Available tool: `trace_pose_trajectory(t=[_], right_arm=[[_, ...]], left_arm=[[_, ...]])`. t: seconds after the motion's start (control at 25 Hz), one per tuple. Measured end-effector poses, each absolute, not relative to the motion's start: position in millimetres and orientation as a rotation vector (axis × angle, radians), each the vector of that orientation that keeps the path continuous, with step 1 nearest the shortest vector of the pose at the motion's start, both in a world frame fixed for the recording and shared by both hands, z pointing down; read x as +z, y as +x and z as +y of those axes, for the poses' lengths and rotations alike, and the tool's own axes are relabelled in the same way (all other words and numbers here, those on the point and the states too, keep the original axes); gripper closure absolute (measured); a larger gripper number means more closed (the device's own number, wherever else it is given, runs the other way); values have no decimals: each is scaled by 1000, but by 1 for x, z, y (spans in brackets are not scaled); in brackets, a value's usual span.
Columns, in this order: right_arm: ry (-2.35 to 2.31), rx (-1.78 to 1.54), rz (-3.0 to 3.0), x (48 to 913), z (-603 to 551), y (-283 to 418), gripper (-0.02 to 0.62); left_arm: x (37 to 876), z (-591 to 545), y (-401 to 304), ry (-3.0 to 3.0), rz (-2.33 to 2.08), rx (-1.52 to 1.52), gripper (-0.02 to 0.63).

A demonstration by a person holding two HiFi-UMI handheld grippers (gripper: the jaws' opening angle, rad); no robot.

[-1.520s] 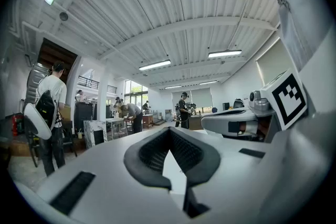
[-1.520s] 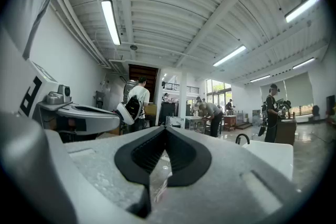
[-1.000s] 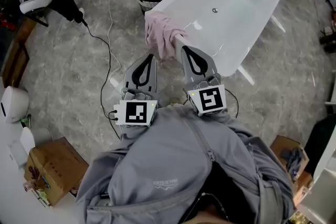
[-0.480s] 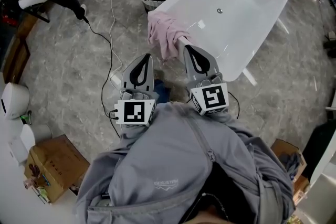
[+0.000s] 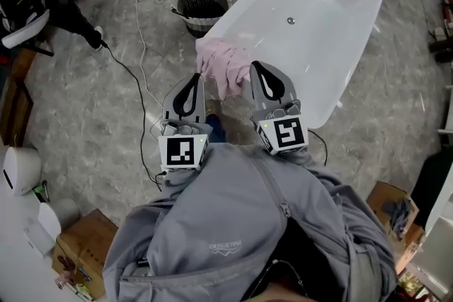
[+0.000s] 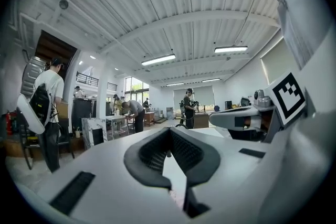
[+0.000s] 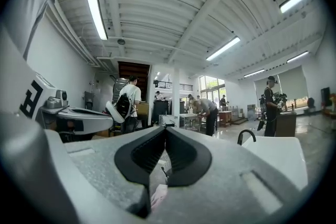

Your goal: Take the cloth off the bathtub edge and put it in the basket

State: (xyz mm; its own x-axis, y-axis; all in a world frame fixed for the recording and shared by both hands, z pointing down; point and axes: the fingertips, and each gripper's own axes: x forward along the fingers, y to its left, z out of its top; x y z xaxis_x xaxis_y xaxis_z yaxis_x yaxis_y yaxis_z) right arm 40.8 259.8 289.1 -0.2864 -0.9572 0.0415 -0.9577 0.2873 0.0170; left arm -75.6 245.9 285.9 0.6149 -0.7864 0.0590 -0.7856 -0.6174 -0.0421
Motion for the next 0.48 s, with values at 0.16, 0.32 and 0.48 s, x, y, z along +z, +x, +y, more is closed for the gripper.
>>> trace_pose_trajectory(t=[0.16, 0.32, 0.48], right_arm=[[1901, 83, -2440, 293, 211, 38, 591], [1938, 112, -2383, 300, 172, 38, 591], [1992, 144, -2318, 308, 140, 43, 591]], left_arm=[[287, 193, -72, -2867, 1293, -140, 601], [291, 150, -65, -2902, 1194, -145, 601], [303, 115, -59, -2958, 1105, -189, 601]])
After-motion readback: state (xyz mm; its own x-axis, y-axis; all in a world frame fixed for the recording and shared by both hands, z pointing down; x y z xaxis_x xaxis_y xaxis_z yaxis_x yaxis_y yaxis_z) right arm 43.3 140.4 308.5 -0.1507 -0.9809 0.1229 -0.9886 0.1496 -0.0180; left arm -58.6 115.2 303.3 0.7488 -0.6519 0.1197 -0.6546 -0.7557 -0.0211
